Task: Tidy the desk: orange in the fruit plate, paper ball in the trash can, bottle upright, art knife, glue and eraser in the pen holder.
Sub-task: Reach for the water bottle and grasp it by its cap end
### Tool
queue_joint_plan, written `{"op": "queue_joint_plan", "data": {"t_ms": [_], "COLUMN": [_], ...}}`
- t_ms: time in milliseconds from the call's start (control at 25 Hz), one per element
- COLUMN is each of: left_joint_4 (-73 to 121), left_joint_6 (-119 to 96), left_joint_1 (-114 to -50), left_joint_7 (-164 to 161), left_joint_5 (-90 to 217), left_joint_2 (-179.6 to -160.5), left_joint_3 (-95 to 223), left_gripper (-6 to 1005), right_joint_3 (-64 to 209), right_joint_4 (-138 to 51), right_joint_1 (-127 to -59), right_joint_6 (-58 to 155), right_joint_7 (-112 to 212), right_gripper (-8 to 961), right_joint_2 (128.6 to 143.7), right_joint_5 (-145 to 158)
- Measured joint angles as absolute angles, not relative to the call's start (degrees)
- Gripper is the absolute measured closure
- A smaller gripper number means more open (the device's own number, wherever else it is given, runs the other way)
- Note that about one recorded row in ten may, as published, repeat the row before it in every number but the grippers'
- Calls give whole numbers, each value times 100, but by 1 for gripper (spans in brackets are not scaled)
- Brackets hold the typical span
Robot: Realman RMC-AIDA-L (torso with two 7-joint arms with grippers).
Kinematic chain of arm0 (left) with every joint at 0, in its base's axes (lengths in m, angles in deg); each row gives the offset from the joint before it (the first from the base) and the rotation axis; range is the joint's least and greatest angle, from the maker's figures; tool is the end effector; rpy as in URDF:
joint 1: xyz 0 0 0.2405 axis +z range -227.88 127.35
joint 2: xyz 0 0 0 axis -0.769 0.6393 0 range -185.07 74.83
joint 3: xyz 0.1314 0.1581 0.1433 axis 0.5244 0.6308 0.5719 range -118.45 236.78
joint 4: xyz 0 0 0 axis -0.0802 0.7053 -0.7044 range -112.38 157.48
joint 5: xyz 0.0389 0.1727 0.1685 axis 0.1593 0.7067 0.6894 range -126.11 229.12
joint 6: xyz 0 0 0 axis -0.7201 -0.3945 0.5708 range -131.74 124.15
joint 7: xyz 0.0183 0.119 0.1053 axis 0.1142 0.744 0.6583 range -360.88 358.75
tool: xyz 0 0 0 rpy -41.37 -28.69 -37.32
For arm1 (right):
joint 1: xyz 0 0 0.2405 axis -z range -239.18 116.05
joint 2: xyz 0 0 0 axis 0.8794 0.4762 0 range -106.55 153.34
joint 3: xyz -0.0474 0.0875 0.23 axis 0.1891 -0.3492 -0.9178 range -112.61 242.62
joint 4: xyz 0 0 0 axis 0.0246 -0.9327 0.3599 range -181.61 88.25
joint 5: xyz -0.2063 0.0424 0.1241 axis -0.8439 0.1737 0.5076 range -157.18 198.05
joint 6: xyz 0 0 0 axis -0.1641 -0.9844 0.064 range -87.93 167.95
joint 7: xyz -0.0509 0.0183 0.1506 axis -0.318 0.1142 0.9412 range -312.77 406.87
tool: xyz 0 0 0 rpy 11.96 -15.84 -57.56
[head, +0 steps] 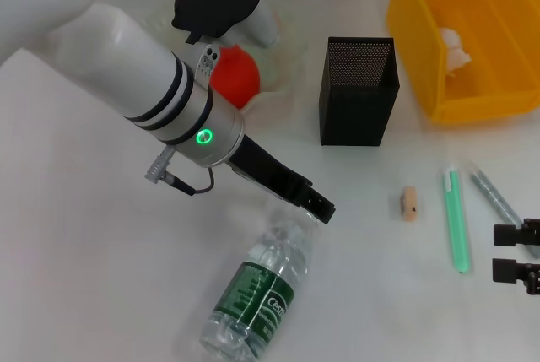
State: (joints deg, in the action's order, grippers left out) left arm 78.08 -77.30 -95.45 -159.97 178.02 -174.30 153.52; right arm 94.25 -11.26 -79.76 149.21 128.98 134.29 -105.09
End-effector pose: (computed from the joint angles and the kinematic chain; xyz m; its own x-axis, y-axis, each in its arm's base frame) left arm -0.1285 0.3810 -0.1180 0.6420 0.7549 -0.1340 0.7311 -0.6554 -0.1897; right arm 0.3582 0.2510 0.0534 0.6736 -0.5818 -0.4558 -0.6318 -0.7733 0.0533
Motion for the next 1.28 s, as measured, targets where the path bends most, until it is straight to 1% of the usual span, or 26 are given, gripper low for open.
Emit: {"op": "queue_joint_plan", "data": {"t_ms": [1280], "left_joint_4": [7629], "left_joint_6": [-7330], "left_joint_1": [-9482], "left_joint_7": [-15983], "left_joint_5": [17778], "left_joint_2": [-17430], "left_joint_3": [15902], "left_gripper": [270], "right_joint_3": [9414], "right_joint_4": [-1240], "right_joint_1": [-8021], "right_joint_6": [14710], "right_joint_7": [12887], "right_gripper": [273], "right_joint_2": [13444], "right_joint_5": [-10489]}}
